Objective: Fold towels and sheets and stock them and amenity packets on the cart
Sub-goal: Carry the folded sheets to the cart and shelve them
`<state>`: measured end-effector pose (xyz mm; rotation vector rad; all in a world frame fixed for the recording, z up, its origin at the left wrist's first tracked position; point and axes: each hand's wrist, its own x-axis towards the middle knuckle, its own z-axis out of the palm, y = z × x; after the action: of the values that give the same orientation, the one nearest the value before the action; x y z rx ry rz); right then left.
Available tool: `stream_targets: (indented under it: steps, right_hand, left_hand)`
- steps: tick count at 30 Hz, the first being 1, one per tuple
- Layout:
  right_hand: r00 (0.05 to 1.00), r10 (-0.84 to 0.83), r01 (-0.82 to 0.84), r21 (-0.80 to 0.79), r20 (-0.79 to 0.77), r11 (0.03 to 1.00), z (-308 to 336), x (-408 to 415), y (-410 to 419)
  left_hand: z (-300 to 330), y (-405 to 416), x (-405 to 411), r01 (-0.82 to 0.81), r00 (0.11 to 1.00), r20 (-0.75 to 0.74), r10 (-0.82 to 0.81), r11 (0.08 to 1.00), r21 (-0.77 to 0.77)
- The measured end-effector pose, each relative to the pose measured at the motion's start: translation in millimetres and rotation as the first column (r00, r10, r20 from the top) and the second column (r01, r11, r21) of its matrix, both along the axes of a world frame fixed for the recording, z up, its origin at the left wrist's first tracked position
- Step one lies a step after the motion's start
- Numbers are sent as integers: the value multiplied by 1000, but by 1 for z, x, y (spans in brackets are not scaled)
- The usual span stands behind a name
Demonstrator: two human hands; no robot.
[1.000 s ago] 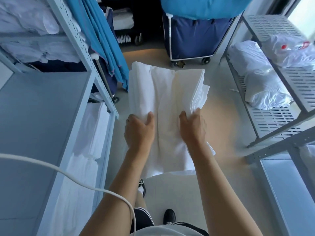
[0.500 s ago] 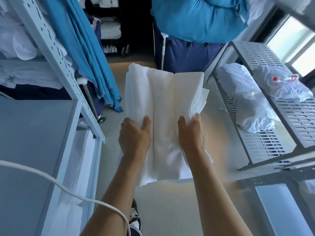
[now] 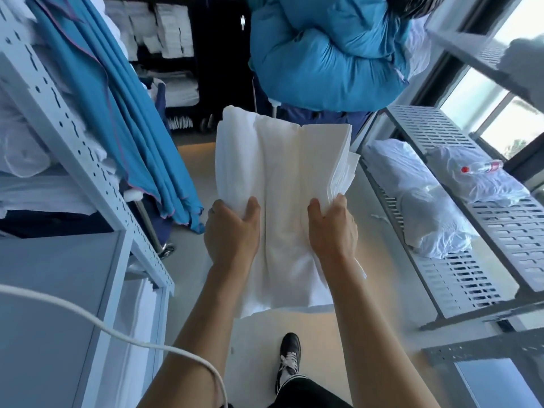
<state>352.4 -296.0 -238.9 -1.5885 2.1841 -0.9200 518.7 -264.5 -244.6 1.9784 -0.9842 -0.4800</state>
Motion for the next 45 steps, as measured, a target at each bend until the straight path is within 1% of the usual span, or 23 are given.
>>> stream_targets:
  steps: [6, 10, 15, 18, 23, 29, 34, 41, 45]
  right_hand:
    - [1000, 0, 0, -2, 24, 1000, -8, -12, -75]
    - [999, 9, -10, 27, 47, 1000, -32, -26, -144]
    - [997, 27, -32, 70, 75, 997, -62, -52, -236]
    - [996, 26, -34, 94, 82, 995, -71, -70, -288]
    - [994, 58, -69, 122, 90, 990, -75, -93, -363]
    - [990, 76, -91, 120, 119, 989, -62, -113, -421]
    - [986, 97, -109, 78, 139, 991, -43, -120, -461]
    - [980, 148, -147, -18, 132, 989, -20, -101, -506]
    - [973, 188, -188, -19, 132, 982, -18, -74, -531]
  left_hand:
    - [-4, -74, -11, 1, 1000, 6, -1, 999, -35]
    - [-20, -139, -25, -11, 999, 42, 11, 1000, -5]
    - [-45, -228, -52, -66, 997, 52, 63, 996, 52]
    - [-50, -279, -71, -80, 996, 42, 76, 992, 96]
    - [-50, -346, -98, -112, 994, 27, 110, 988, 111]
    - [-32, -403, -119, -128, 992, 32, 125, 987, 97]
    - [-14, -440, -127, -150, 988, 53, 147, 987, 54]
    - [1, -482, -106, -182, 983, 38, 182, 983, -8]
    - [-3, -502, -81, -198, 980, 5, 198, 980, -25]
